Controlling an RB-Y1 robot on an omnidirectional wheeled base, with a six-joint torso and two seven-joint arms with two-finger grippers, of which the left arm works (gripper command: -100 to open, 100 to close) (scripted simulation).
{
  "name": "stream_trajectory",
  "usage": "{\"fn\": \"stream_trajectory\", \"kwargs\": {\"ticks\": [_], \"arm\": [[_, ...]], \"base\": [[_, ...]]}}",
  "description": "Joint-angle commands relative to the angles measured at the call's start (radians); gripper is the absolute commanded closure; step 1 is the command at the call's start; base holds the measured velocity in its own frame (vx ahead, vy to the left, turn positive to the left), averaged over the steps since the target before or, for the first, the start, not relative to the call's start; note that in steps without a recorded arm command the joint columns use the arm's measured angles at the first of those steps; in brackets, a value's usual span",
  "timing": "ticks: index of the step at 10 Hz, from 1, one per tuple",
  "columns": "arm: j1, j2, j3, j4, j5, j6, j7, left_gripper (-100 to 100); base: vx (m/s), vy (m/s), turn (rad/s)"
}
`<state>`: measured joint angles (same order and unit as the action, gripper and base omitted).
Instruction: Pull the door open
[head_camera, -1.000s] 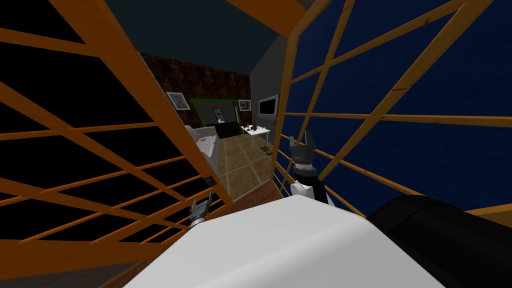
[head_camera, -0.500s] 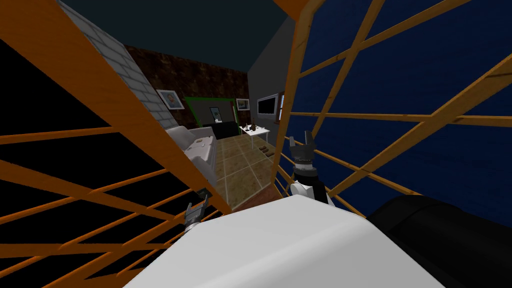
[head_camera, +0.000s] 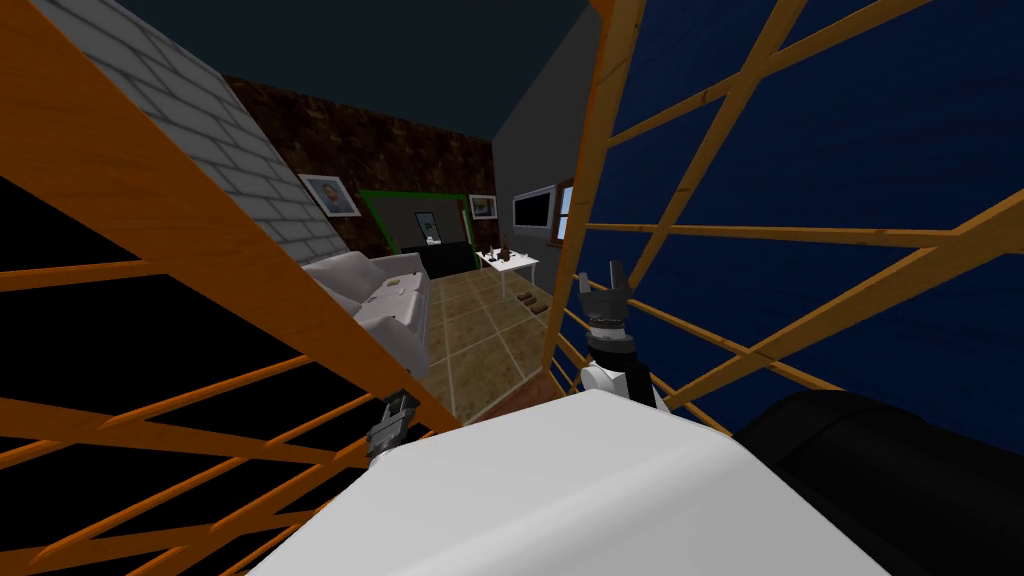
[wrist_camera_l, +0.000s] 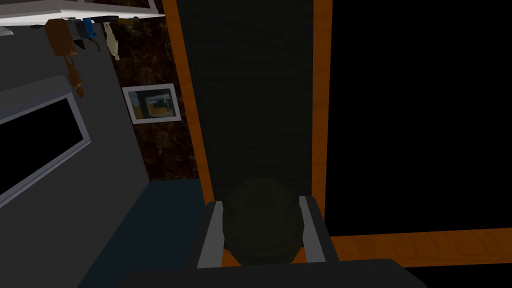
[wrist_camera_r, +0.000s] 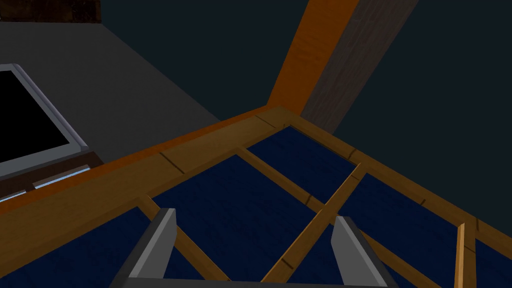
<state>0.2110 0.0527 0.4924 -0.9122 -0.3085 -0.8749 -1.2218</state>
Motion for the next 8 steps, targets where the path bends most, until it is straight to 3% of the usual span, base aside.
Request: {"fn": "stream_trajectory", "kwargs": {"ticks": [1,4,8], "arm": [[0.001,0.001,0.003,-0.001,0.001,0.001,0.000,100],[0.001,0.001,0.003,-0.001,0.001,0.001,0.000,100],[-0.007,0.007,-0.015,0.007,0.018,0.001,0.082,100]], "base": [[-0.019,-0.002,-0.013],[0.000,0.000,0.000],[-0.013,0.001,-0.012]]}}
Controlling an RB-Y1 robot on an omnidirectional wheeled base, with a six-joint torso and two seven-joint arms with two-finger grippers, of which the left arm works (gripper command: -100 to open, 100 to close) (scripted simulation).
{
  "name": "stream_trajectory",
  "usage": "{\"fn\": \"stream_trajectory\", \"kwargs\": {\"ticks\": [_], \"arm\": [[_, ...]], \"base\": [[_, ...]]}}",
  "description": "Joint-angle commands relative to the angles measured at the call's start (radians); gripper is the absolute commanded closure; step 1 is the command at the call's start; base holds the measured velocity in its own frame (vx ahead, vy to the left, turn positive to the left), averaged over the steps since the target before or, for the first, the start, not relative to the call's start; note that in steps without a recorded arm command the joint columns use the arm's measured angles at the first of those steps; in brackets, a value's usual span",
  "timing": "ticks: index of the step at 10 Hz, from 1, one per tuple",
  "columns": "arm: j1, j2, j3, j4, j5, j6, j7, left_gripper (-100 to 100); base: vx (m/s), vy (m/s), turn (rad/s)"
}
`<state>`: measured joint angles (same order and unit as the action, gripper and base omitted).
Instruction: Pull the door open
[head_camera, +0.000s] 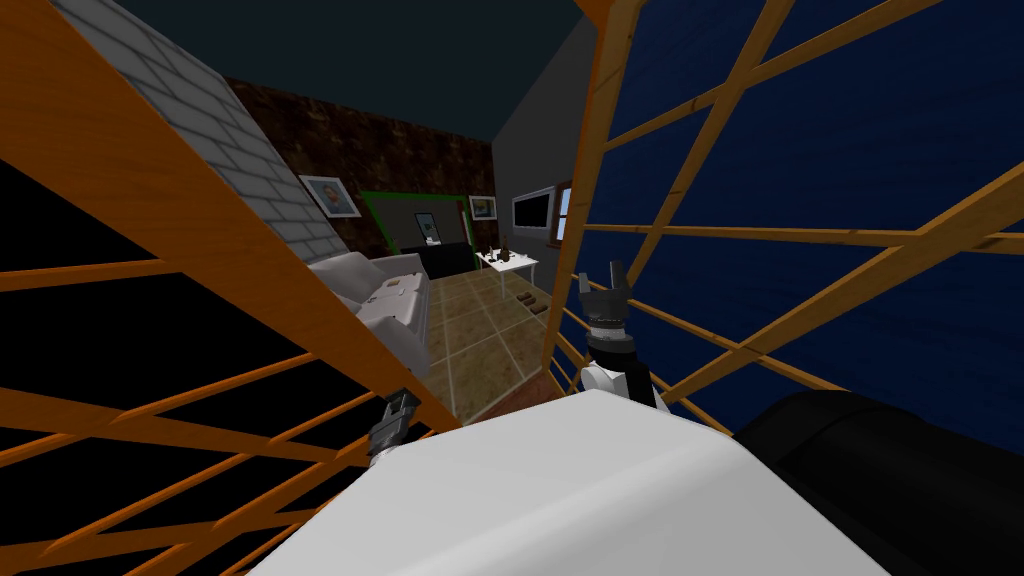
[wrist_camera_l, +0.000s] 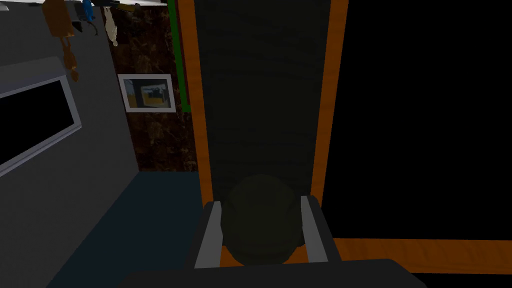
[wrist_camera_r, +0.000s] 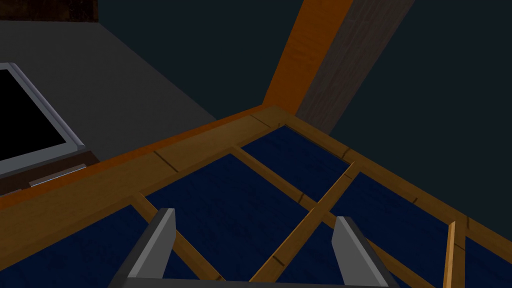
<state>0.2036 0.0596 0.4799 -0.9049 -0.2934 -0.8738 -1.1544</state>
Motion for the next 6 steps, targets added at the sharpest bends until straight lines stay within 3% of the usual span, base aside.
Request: {"fn": "stream_trajectory", "kwargs": {"ticks": [1,5,6], "arm": [[-0.002,0.002,-0.007,0.002,0.010,-0.001,0.043,100],[-0.011,0.012,-0.029,0.013,0.039,-0.002,0.155,100],[-0.011,0.012,-0.029,0.013,0.039,-0.002,0.159,100]], "base": [[-0.019,0.001,-0.011],[-0.027,0.002,-0.013],[-0.022,0.000,-0.008]]}}
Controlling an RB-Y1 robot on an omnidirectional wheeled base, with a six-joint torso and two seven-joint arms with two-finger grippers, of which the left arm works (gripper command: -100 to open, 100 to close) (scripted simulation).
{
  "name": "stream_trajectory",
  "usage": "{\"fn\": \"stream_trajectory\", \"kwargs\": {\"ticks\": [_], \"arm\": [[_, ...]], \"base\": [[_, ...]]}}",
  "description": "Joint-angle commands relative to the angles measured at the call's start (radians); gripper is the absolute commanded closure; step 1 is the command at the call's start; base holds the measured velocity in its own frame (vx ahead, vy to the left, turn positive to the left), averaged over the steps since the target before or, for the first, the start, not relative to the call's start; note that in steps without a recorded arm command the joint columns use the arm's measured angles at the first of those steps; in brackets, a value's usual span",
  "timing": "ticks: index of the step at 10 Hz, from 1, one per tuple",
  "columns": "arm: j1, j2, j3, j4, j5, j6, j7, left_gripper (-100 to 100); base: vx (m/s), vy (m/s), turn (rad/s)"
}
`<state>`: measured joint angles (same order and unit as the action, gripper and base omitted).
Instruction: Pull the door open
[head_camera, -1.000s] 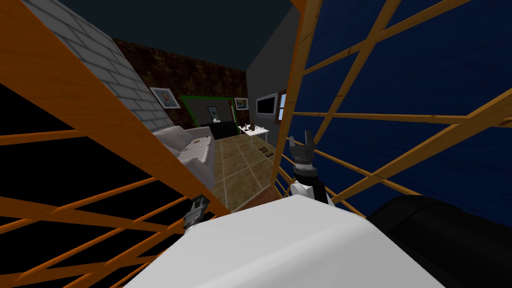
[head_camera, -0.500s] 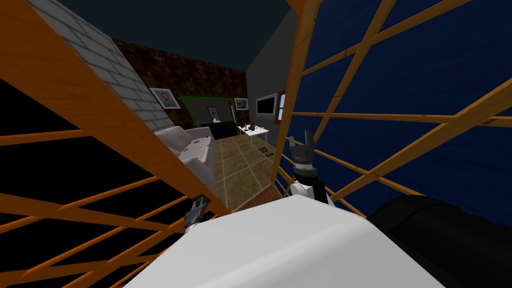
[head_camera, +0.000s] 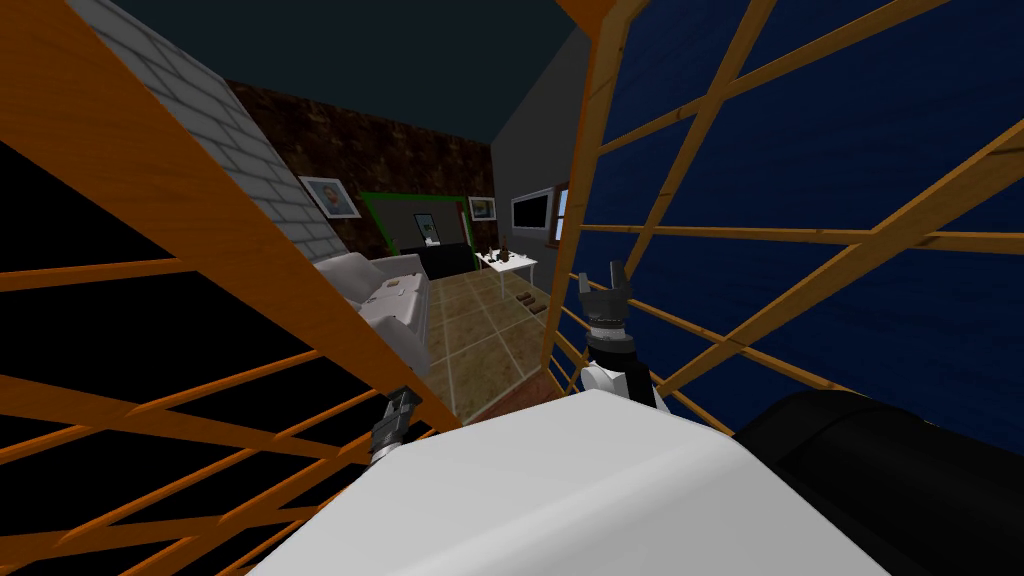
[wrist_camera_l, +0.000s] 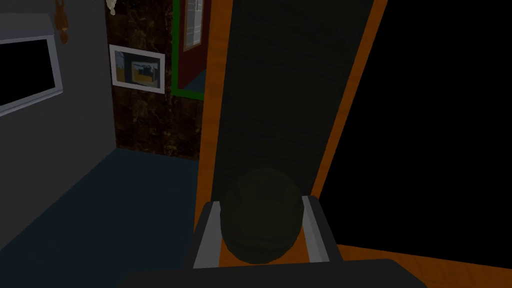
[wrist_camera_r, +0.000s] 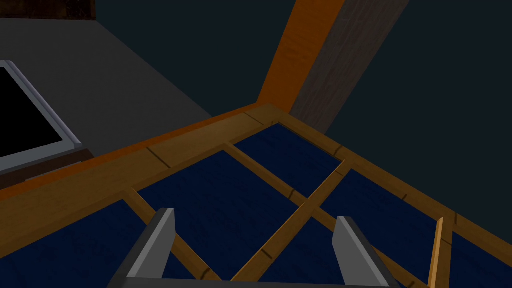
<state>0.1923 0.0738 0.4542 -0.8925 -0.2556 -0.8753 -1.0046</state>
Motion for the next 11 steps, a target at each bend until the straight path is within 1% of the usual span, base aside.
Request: {"fn": "stream_trajectory", "kwargs": {"ticks": [1,2,3,5,6,7,8,9,10,11], "arm": [[-0.003,0.001,-0.011,0.005,0.011,-0.001,0.046,100],[-0.006,0.004,-0.018,0.008,0.021,-0.001,0.073,100],[-0.006,0.004,-0.018,0.008,0.021,-0.001,0.082,100],[-0.012,0.011,-0.033,0.016,0.041,-0.002,0.145,100],[-0.012,0.011,-0.033,0.016,0.041,-0.002,0.155,100],[-0.016,0.014,-0.041,0.020,0.052,-0.003,0.193,100],[-0.020,0.018,-0.051,0.025,0.065,-0.003,0.218,100],[-0.020,0.018,-0.051,0.025,0.065,-0.003,0.233,100],[-0.024,0.022,-0.060,0.030,0.077,-0.004,0.267,100],[-0.024,0.022,-0.060,0.030,0.077,-0.004,0.273,100]], "base": [[-0.020,0.005,-0.012],[-0.033,0.005,-0.015],[-0.025,0.003,-0.015],[-0.026,0.003,-0.013],[-0.026,0.005,-0.015],[-0.028,0.002,-0.011],[-0.033,-0.001,-0.016],[-0.027,0.005,-0.010],[-0.033,0.007,-0.018],[-0.023,0.004,-0.013]]}}
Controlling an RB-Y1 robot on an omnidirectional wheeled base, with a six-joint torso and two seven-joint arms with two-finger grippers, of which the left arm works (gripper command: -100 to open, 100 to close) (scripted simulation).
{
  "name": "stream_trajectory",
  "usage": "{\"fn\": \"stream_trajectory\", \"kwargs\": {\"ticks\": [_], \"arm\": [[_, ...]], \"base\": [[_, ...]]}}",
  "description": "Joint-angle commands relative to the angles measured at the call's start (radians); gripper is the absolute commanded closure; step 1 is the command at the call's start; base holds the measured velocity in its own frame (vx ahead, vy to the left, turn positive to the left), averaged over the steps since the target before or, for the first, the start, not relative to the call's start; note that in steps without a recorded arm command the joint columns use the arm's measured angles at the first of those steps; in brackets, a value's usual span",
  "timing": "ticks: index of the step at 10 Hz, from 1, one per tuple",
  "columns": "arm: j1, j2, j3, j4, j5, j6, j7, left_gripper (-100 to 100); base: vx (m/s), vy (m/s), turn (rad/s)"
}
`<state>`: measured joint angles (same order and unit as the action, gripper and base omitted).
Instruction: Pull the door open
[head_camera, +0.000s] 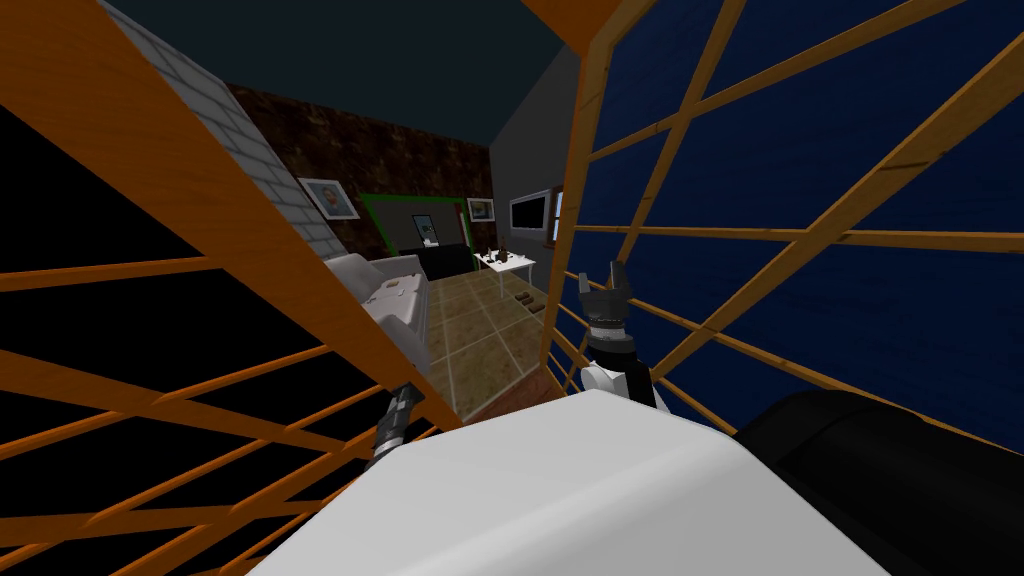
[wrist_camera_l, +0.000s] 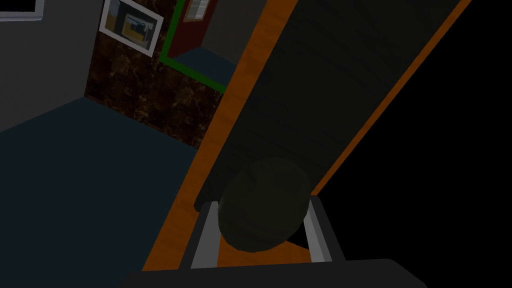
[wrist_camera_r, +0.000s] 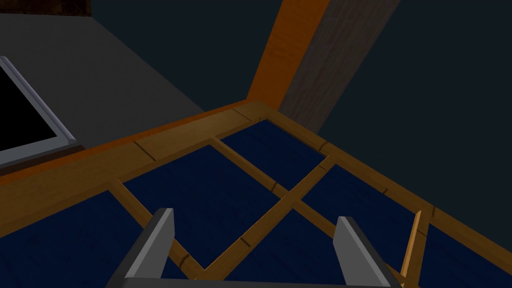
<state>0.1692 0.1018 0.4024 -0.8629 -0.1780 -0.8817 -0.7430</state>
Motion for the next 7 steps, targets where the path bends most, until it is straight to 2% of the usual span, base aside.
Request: {"fn": "stream_trajectory", "kwargs": {"ticks": [1,4,5,7], "arm": [[-0.005,-0.002,-0.017,0.005,0.012,0.002,0.050,100],[-0.013,0.006,-0.037,0.015,0.039,0.001,0.125,100],[-0.013,0.006,-0.037,0.015,0.039,0.001,0.132,100],[-0.023,0.015,-0.058,0.026,0.067,0.000,0.197,100]], "base": [[-0.024,0.002,-0.010],[-0.032,0.006,-0.016],[-0.026,0.002,-0.009],[-0.036,0.005,-0.015]]}}
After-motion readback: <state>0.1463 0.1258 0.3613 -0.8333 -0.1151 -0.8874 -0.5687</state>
